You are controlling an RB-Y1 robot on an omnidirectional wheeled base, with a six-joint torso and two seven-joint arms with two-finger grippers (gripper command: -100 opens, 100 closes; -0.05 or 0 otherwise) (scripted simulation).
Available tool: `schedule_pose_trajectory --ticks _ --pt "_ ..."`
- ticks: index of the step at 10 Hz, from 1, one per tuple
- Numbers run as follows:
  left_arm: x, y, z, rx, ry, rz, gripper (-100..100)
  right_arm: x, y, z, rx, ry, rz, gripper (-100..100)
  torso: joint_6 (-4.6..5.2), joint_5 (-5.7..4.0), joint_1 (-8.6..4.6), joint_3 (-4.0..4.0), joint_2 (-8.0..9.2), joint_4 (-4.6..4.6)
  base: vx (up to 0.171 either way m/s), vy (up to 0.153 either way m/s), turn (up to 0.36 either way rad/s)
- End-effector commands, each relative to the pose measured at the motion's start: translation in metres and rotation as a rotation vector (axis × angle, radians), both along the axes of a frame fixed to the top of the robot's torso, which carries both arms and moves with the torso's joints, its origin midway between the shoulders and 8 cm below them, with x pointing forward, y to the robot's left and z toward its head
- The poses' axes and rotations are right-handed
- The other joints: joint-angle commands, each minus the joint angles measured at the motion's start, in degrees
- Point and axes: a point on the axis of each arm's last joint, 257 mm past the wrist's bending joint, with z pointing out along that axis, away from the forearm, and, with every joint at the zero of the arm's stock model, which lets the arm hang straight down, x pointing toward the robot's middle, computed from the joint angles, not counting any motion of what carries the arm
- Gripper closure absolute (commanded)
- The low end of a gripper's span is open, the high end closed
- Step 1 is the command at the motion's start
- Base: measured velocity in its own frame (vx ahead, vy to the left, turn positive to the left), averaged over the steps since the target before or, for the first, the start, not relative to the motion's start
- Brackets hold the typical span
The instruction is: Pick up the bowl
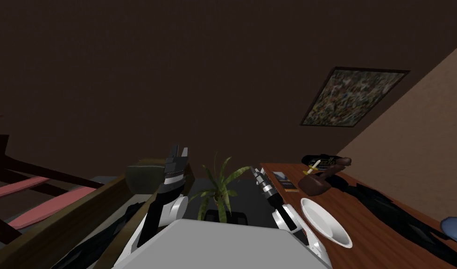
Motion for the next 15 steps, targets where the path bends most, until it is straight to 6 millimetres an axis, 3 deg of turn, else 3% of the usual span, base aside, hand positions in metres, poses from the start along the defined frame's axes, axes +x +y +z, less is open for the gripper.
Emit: schedule_pose_trajectory --ticks 1,5,7,12,15 --pt "0.000 0.000 0.000 0.000 0.000 0.000 0 -0.002 -0.006 -0.026 -0.074 0.046 0.005 -100 0.00 0.00 0.00 0.00 0.00 0.00 0.055 0.071 0.157" --pt "0.000 0.000 0.000 0.000 0.000 0.000 0 -0.012 -0.028 -0.084 -0.212 0.161 0.004 -100 0.01 -0.01 -0.08 -0.01 -0.01 0.00 0.048 0.047 0.120" --pt "0.000 0.000 0.000 0.000 0.000 0.000 0 -0.016 -0.035 -0.097 -0.217 0.189 -0.006 -100 0.02 -0.03 -0.15 0.02 0.04 0.01 0.023 0.016 -0.022" --pt "0.000 0.000 0.000 0.000 0.000 0.000 0 -0.043 -0.078 -0.170 -0.435 0.343 0.008 -100 0.02 -0.05 -0.24 0.05 0.09 0.02 0.024 0.006 0.098" --pt "0.000 0.000 0.000 0.000 0.000 0.000 0 -0.057 -0.098 -0.195 -0.510 0.402 0.012 -100 0.02 -0.06 -0.33 0.08 0.15 0.03 0.012 -0.016 0.056"
